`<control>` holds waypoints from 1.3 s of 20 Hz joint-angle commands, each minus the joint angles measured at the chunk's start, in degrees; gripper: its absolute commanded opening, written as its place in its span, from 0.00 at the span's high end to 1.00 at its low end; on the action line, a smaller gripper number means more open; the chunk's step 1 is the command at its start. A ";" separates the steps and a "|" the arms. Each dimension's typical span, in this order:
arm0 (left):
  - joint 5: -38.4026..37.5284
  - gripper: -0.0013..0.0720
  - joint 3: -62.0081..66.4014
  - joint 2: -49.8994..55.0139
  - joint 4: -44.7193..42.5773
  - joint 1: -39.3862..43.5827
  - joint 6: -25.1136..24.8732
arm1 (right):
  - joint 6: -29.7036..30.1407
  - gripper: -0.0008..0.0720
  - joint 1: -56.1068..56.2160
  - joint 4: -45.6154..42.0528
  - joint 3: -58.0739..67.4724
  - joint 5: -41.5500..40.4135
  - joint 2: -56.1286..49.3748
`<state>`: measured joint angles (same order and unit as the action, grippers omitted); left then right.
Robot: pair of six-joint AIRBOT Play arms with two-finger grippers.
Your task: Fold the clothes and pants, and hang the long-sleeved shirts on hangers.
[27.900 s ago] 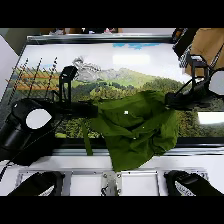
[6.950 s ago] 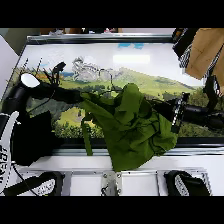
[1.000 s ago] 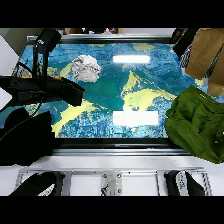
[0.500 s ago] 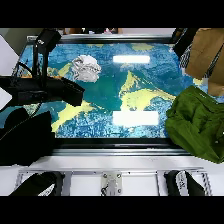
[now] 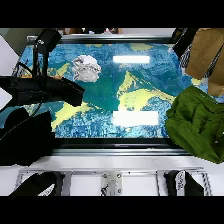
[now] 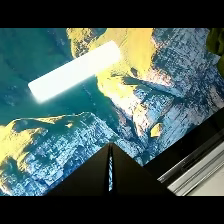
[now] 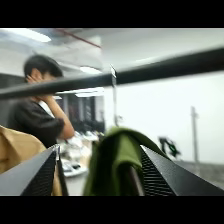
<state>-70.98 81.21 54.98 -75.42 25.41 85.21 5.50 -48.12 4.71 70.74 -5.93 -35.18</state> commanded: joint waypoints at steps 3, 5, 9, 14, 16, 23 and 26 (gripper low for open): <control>0.04 0.96 0.00 -0.02 -0.02 -0.04 0.11 | -10.29 0.23 0.02 0.07 0.00 33.40 3.89; 0.04 0.96 0.00 -0.02 -0.02 -0.04 0.11 | -16.13 0.39 0.04 0.07 0.02 51.98 1.73; 0.13 0.96 0.00 -0.02 0.00 -0.04 0.11 | -21.68 0.39 6.95 -5.81 0.02 68.65 -4.59; 0.70 0.96 0.00 0.02 0.00 -0.04 0.13 | -29.22 0.38 34.21 -28.09 0.00 68.35 -11.02; 0.68 0.96 0.00 0.02 0.00 -0.04 0.13 | -34.73 0.39 45.05 -37.03 -0.02 68.35 -15.10; 0.46 0.96 0.00 0.02 0.04 -0.04 0.13 | -37.22 0.93 57.18 -38.99 0.00 69.05 -23.43; 0.44 0.96 0.00 0.02 0.07 -0.04 0.13 | -37.22 0.97 57.13 -39.01 -0.02 69.72 -23.41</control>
